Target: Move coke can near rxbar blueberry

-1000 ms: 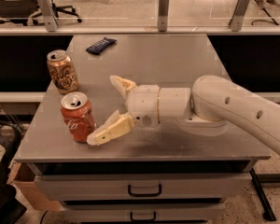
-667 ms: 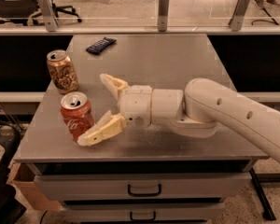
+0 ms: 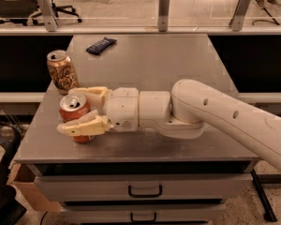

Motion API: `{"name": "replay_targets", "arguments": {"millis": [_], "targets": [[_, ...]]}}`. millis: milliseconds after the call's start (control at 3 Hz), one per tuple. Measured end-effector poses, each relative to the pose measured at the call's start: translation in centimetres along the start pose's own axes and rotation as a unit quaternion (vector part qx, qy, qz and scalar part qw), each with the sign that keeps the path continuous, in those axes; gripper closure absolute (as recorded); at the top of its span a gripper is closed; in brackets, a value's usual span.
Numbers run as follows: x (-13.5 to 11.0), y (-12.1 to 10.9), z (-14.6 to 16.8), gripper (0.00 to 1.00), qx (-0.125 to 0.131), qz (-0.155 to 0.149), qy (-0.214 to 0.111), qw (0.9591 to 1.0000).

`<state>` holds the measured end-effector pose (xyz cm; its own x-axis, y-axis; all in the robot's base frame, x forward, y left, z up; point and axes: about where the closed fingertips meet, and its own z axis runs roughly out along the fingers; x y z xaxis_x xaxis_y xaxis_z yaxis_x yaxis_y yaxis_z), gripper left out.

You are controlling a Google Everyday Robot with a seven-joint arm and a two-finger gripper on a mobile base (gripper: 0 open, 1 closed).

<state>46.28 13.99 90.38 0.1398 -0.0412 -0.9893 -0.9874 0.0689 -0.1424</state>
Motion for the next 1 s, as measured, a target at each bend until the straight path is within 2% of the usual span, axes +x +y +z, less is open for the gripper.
{"name": "replay_targets", "arguments": {"millis": [333, 667, 1000], "targets": [[-0.11, 0.16, 0.22, 0.62, -0.003, -0.001, 0.0, 1.0], [-0.28, 0.35, 0.48, 0.93, -0.006, -0.003, 0.0, 1.0], [-0.35, 0.42, 0.58, 1.0, -0.007, -0.003, 0.0, 1.0]]}}
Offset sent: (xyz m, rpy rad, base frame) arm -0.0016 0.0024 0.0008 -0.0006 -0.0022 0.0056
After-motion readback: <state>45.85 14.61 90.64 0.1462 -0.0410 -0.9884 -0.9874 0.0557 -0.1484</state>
